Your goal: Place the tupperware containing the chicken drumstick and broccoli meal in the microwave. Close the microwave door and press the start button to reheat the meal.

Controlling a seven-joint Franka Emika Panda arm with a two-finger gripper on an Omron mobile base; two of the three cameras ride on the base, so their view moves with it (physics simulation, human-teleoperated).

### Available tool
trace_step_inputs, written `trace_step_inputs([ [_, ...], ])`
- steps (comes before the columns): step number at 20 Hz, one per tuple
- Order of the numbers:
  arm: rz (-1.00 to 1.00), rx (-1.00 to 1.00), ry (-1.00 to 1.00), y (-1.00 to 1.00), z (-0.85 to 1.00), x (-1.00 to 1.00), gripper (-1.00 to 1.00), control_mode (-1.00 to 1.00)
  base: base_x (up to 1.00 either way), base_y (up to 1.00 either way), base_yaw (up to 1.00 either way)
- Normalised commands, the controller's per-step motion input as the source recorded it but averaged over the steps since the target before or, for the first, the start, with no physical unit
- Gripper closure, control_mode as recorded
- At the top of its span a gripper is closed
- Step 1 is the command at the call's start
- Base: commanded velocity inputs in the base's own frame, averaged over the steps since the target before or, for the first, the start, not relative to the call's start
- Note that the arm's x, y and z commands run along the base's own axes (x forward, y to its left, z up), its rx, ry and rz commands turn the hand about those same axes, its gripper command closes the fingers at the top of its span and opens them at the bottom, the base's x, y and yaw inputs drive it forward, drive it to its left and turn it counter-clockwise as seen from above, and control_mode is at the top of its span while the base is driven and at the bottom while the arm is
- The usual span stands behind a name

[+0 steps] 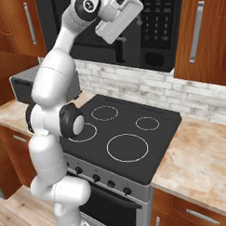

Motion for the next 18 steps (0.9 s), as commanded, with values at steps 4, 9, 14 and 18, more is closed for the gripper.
trace_step_inputs([
  [4,0.0,-0.07,-0.24,-0.49,-0.14,-0.33,-1.0,-1.0,0.0,0.0,0.0],
  [9,0.0,-0.04,-0.38,-0.25,-0.9,-0.67,-1.0,-1.0,0.0,0.0,0.0],
  [14,0.01,-0.06,-0.48,0.0,-0.96,-0.29,-1.0,-1.0,0.0,0.0,0.0],
  [18,0.02,-0.05,-0.56,0.0,-0.77,-0.53,-1.0,-1.0,0.0,0.0,0.0],
])
